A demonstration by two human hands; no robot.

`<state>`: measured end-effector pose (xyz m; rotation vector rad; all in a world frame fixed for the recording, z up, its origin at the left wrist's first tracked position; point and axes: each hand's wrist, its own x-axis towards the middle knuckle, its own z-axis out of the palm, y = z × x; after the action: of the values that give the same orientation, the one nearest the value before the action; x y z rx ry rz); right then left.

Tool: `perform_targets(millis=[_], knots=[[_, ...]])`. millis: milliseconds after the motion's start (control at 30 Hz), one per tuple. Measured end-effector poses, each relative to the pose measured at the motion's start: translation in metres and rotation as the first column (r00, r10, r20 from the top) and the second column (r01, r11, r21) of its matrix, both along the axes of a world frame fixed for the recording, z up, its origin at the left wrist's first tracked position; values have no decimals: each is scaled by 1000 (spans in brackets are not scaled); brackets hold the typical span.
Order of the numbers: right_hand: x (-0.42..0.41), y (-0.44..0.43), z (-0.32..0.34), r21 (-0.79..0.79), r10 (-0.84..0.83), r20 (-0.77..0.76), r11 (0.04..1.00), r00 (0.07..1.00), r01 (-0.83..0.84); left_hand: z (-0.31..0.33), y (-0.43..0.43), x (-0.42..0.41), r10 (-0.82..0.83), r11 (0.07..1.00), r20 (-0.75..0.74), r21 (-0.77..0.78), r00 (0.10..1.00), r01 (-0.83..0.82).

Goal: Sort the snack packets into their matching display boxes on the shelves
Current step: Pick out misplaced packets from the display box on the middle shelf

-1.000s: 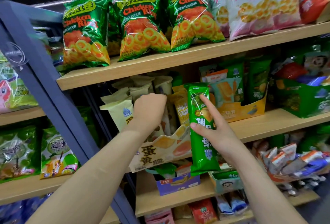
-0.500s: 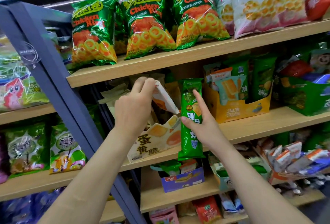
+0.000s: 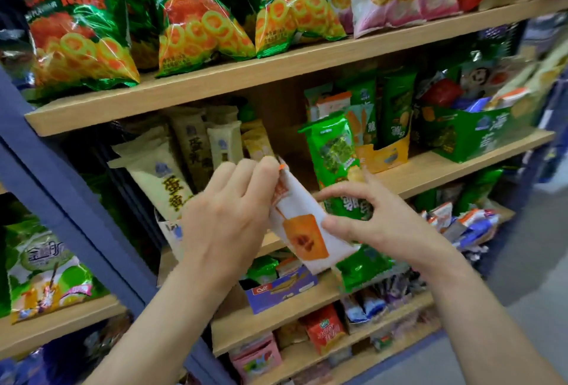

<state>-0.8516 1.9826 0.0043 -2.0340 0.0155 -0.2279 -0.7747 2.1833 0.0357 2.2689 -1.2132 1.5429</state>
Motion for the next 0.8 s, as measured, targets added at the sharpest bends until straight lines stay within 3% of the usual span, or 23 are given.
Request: perform_targets(millis=[233, 333, 400, 467, 533, 567, 633, 800], knots=[[-57, -35, -38, -74, -162, -131, 985, 978, 153, -46, -59, -17, -199, 980, -137, -17, 970, 199], [-81, -64, -60, -96, -239, -109, 969, 965, 230, -56, -93, -31, -302, 953, -359, -101, 883, 285], [-96, -88, -72, -116, -277, -118, 958, 954, 263, -60, -113, -40, -337, 938, -627, -157, 702, 310], [-111, -112, -83, -110, -276, -127, 959, 953, 263, -65, -131, -46, -287, 931, -842, -133, 456, 340], [-121, -135, -93, -105, -237, -119, 969, 964, 225, -74, -151, -52, -253, 904, -948, -160, 194, 396], [-125, -146, -98, -109, -229, -124, 970, 966, 216, -79, -163, -55, -248, 895, -962, -183, 112, 406], [-131, -172, -110, -71, -268, -122, 963, 956, 261, -91, -188, -63, -279, 904, -951, -214, 133, 370], [-143, -261, -155, 237, -532, -40, 817, 846, 525, -133, -246, -67, -246, 963, -900, -186, 359, 194]])
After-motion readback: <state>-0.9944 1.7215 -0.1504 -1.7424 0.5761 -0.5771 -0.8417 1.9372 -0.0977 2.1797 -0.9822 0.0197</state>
